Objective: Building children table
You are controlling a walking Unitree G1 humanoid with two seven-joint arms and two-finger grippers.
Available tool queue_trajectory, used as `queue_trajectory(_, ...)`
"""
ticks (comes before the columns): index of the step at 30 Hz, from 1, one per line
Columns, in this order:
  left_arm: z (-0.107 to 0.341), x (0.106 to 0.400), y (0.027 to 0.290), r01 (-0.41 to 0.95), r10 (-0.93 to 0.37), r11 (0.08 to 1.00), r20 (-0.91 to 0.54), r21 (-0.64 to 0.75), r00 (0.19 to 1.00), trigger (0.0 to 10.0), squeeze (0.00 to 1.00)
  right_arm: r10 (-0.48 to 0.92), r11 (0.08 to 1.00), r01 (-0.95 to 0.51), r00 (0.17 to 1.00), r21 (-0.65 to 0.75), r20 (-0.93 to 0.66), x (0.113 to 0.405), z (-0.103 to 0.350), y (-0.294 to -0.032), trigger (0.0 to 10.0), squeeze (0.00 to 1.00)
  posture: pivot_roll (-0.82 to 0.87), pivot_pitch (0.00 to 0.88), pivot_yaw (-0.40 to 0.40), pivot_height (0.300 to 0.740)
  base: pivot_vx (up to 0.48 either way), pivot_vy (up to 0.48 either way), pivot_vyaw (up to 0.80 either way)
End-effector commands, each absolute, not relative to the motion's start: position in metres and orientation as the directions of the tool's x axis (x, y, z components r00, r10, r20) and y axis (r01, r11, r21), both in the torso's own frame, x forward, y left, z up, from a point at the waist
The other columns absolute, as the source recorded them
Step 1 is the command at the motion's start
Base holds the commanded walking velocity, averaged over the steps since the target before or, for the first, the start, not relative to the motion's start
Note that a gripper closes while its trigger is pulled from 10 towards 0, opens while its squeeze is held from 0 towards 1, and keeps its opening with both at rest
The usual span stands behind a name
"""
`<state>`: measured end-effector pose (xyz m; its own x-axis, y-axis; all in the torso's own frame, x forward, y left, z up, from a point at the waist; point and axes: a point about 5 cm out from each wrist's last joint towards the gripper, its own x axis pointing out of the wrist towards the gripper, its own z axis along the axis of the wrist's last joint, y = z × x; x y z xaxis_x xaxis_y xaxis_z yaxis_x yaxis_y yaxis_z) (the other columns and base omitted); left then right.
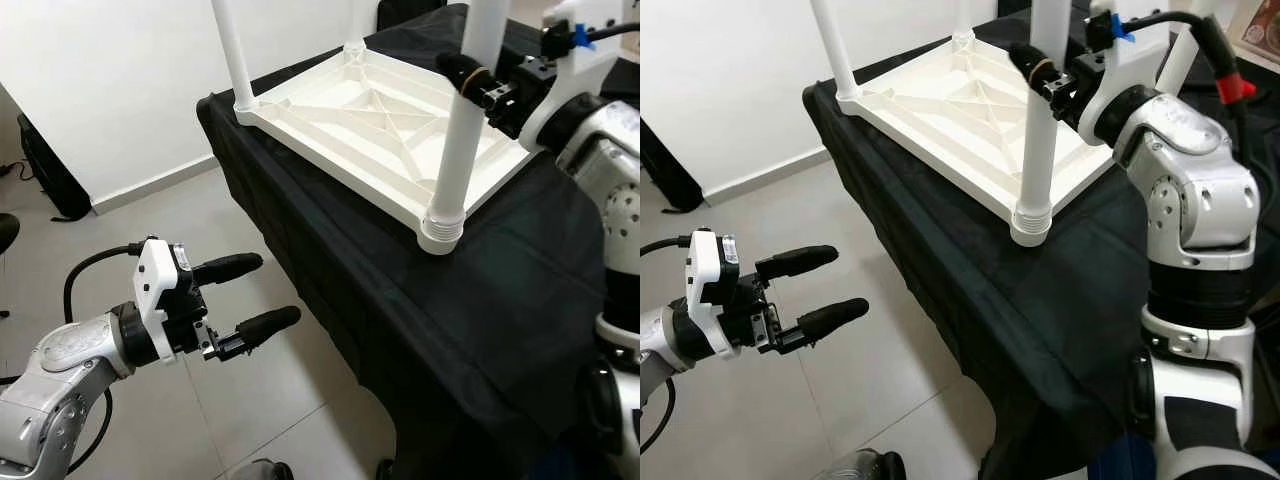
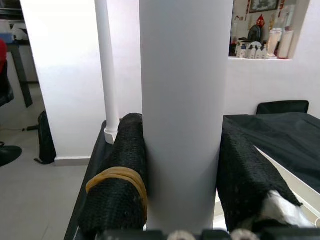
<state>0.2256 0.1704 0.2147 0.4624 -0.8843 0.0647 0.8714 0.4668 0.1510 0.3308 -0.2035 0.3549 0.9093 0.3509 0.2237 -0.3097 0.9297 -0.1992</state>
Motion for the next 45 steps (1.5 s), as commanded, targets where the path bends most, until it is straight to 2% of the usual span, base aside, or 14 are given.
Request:
queue_trajectory(1, 0.214, 0.225, 0.171, 0.874, -0.888, 0.459, 0.054, 0.159, 0.456, 10.0, 0.0, 0.231, 0.965, -0.218, 0.97, -0.145, 0.075, 0.341, 0.322, -0.22, 10.0, 0.0, -0.05, 0.199, 0.049, 0.74, 0.0, 0.0, 0.0)
queue_trajectory(6, 0.213, 0.226, 0.171, 0.876, -0.89, 0.456, 0.051, 0.16, 0.454, 10.0, 0.0, 0.097, 0.993, -0.091, 0.992, -0.076, 0.083, 0.335, 0.313, -0.227, 10.0, 0.0, -0.05, 0.2, 0.051, 0.74, 0.0, 0.0, 0.0)
queue_trajectory(16, 0.214, 0.226, 0.17, 0.877, -0.892, 0.452, 0.051, 0.163, 0.45, 10.0, 0.0, 0.076, 0.996, -0.072, 0.991, -0.042, 0.107, 0.321, 0.296, -0.213, 10.0, 0.0, -0.05, 0.195, 0.054, 0.74, 0.0, 0.0, 0.0)
queue_trajectory(19, 0.215, 0.227, 0.169, 0.878, -0.893, 0.449, 0.052, 0.167, 0.447, 10.0, 0.0, 0.119, 0.99, -0.109, 0.986, -0.093, 0.116, 0.317, 0.294, -0.205, 10.0, 0.0, -0.05, 0.192, 0.052, 0.74, 0.0, 0.0, 0.0)
queue_trajectory(23, 0.215, 0.227, 0.169, 0.878, -0.893, 0.448, 0.054, 0.17, 0.446, 10.0, 0.0, 0.1, 0.987, -0.087, 0.991, -0.135, 0.093, 0.315, 0.289, -0.203, 10.0, 0.0, -0.06, 0.191, 0.05, 0.74, 0.0, 0.0, 0.0)
queue_trajectory(28, 0.216, 0.228, 0.167, 0.878, -0.894, 0.448, 0.06, 0.17, 0.445, 10.0, 0.0, 0.001, 0.975, 0.003, 1.0, -0.222, 0.019, 0.312, 0.276, -0.199, 10.0, 0.0, -0.06, 0.189, 0.048, 0.74, 0.0, 0.0, 0.0)
queue_trajectory(31, 0.216, 0.228, 0.166, 0.877, -0.894, 0.448, 0.061, 0.171, 0.445, 10.0, 0.0, -0.023, 0.974, 0.023, 1.0, -0.225, 0.003, 0.311, 0.274, -0.199, 10.0, 0.0, -0.06, 0.189, 0.046, 0.74, 0.0, 0.0, 0.0)
queue_trajectory(40, 0.215, 0.229, 0.166, 0.877, -0.893, 0.449, 0.059, 0.172, 0.446, 10.0, 0.0, -0.079, 0.986, 0.074, 0.996, -0.148, -0.027, 0.309, 0.267, -0.2, 10.0, 0.0, -0.07, 0.191, 0.045, 0.74, 0.0, 0.0, 0.0)
queue_trajectory(43, 0.214, 0.229, 0.166, 0.877, -0.893, 0.448, 0.057, 0.173, 0.446, 10.0, 0.0, -0.093, 0.995, 0.091, 0.995, -0.049, -0.037, 0.308, 0.262, -0.2, 10.0, 0.0, -0.07, 0.191, 0.046, 0.74, 0.0, 0.0, 0.0)
queue_trajectory(45, 0.214, 0.229, 0.166, 0.877, -0.893, 0.448, 0.057, 0.173, 0.446, 10.0, 0.0, -0.093, 0.995, 0.091, 0.995, -0.049, -0.037, 0.308, 0.262, -0.2, 10.0, 0.0, -0.07, 0.191, 0.046, 0.74, 0.0, 0.0, 0.0)
